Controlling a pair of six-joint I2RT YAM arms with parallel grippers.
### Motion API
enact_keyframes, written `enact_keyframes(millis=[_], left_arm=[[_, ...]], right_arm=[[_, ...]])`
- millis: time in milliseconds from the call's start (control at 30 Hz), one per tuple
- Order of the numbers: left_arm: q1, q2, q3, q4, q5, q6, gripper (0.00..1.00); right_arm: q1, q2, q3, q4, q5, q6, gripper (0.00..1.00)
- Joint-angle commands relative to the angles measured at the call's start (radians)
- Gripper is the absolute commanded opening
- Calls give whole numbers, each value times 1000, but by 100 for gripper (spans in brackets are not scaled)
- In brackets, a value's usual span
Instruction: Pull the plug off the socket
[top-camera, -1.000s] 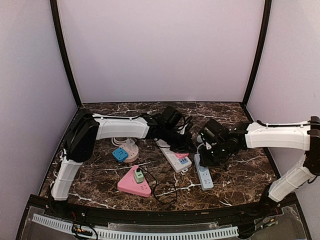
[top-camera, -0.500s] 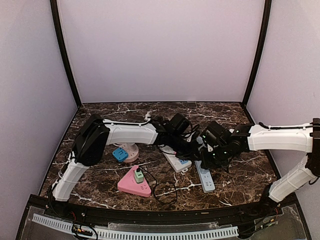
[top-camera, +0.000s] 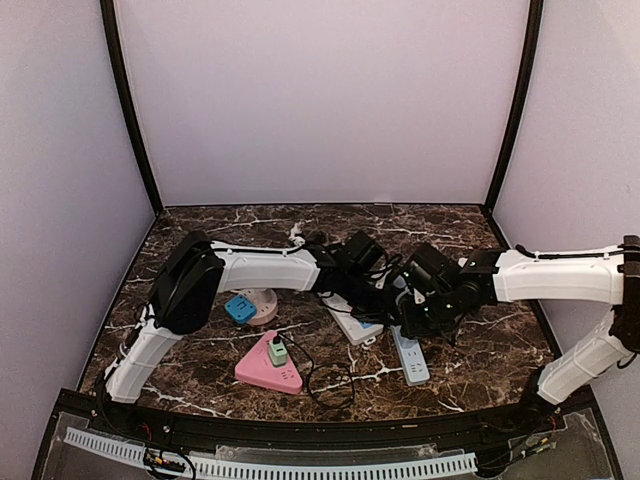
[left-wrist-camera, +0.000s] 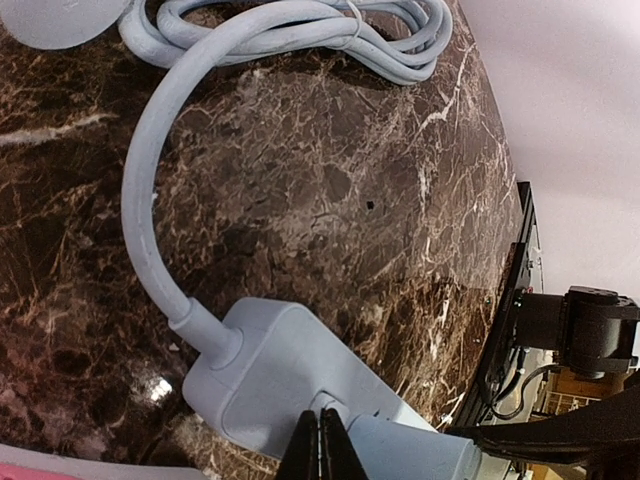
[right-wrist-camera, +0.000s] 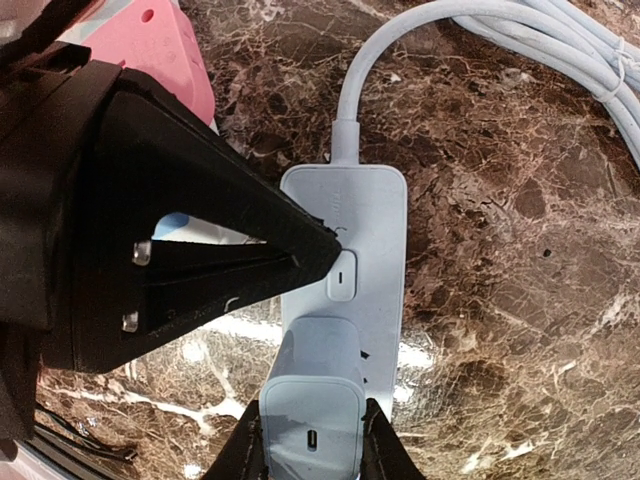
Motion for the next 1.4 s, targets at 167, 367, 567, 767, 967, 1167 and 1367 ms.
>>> enact_keyframes(millis=[167,367,567,767,967,1167,1367], left_arm=[[-17,41,33,-127,-65,51,2],[-17,71,55,-211,-99,82,2],[-17,87,59,-255,-118,101,1],[-18,96,62,-289,-137,107,1],[-25,113,87,-321,-155,115,1],[-33,129,106,-341,-162,115,1],[-39,139,115,-360,-172,124,1]], right_arm=[[14,18,20,-43,38,27,0],[27,19,45,-58,79,20,0],[47,14,72,-57,119,-1,0],[56,-11,71,-76,153,-6,0],[56,-50,74,-69,158,-33,0],[56,-70,87,-64,149,-71,0],[54,-47,89,-66,133,-92,0]])
